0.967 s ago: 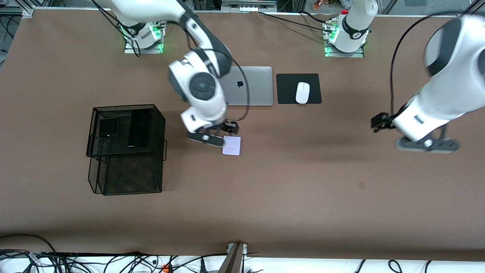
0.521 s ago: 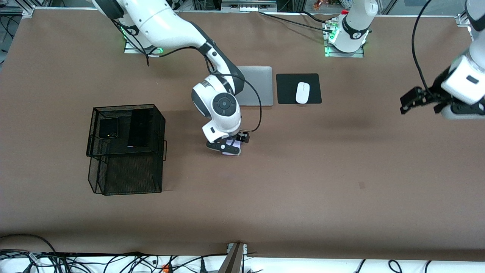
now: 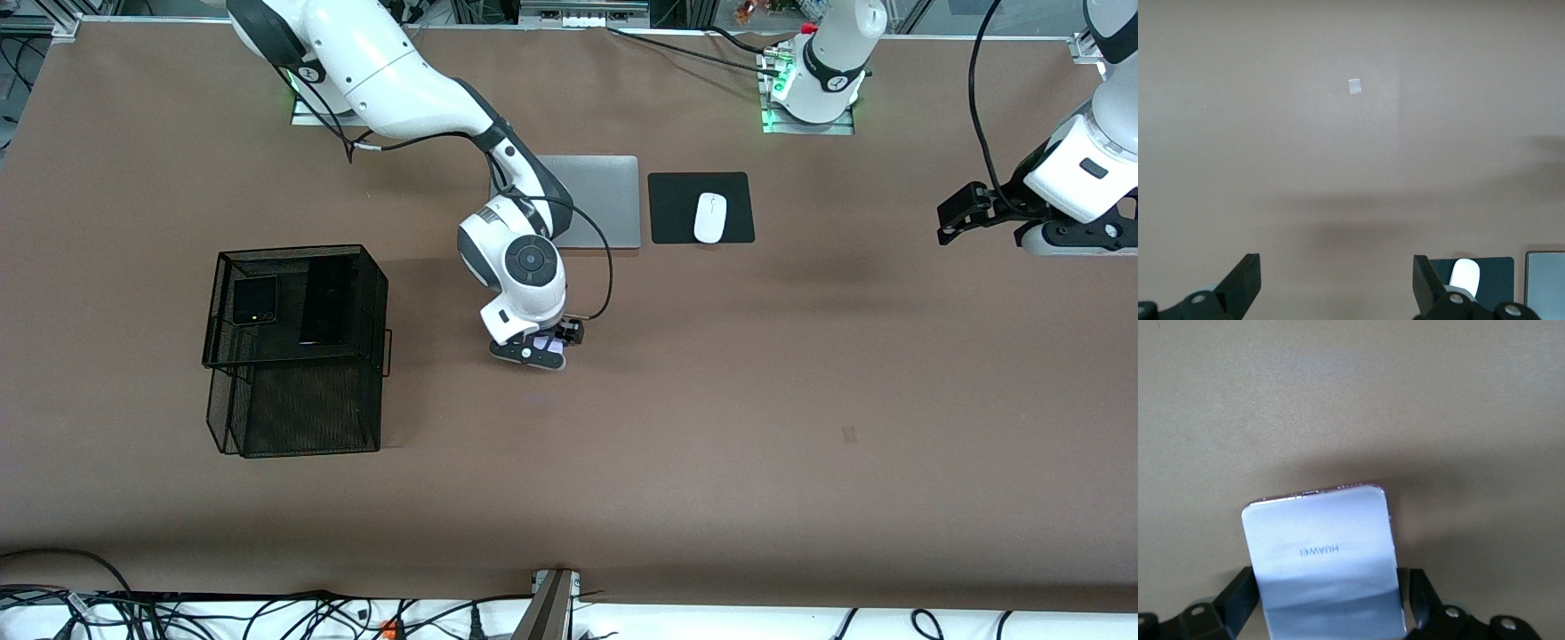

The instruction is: Place phones with both arms

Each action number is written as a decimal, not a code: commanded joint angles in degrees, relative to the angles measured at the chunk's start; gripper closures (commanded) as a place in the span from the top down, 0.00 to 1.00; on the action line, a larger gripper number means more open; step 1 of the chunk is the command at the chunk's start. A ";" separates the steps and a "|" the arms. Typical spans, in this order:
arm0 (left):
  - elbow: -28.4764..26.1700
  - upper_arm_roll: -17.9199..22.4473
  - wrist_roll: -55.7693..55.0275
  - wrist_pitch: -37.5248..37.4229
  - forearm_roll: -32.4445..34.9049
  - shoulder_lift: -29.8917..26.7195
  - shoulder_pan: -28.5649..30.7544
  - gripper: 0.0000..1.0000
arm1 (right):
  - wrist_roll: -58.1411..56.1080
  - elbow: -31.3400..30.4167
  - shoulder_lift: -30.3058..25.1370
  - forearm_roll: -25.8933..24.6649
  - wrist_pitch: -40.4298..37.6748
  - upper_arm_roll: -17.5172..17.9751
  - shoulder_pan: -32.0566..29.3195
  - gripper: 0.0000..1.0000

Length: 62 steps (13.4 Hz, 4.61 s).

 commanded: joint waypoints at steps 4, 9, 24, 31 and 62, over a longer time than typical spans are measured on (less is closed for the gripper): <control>0.53 -0.06 0.81 -0.24 -0.65 0.00 -0.10 1.00 | -0.36 3.10 -0.41 -2.65 -5.09 0.51 -0.17 0.19; 0.53 -0.33 -0.43 -0.51 -0.56 0.00 -0.36 1.00 | -6.04 14.44 -8.21 -2.04 -27.59 4.99 -5.87 0.19; 0.61 -0.33 -0.25 -0.95 -0.29 0.00 -0.45 1.00 | -46.24 7.96 -9.56 -1.33 -20.72 4.91 -37.35 0.20; 0.61 -0.33 -0.34 -1.64 -0.29 0.00 -0.45 1.00 | -45.45 -1.45 -8.41 -0.55 -14.26 4.90 -37.26 0.52; 1.32 -0.24 -0.16 -2.09 -0.29 0.35 -0.36 1.00 | -52.30 -19.22 -54.38 1.30 -41.95 -5.11 -38.06 1.00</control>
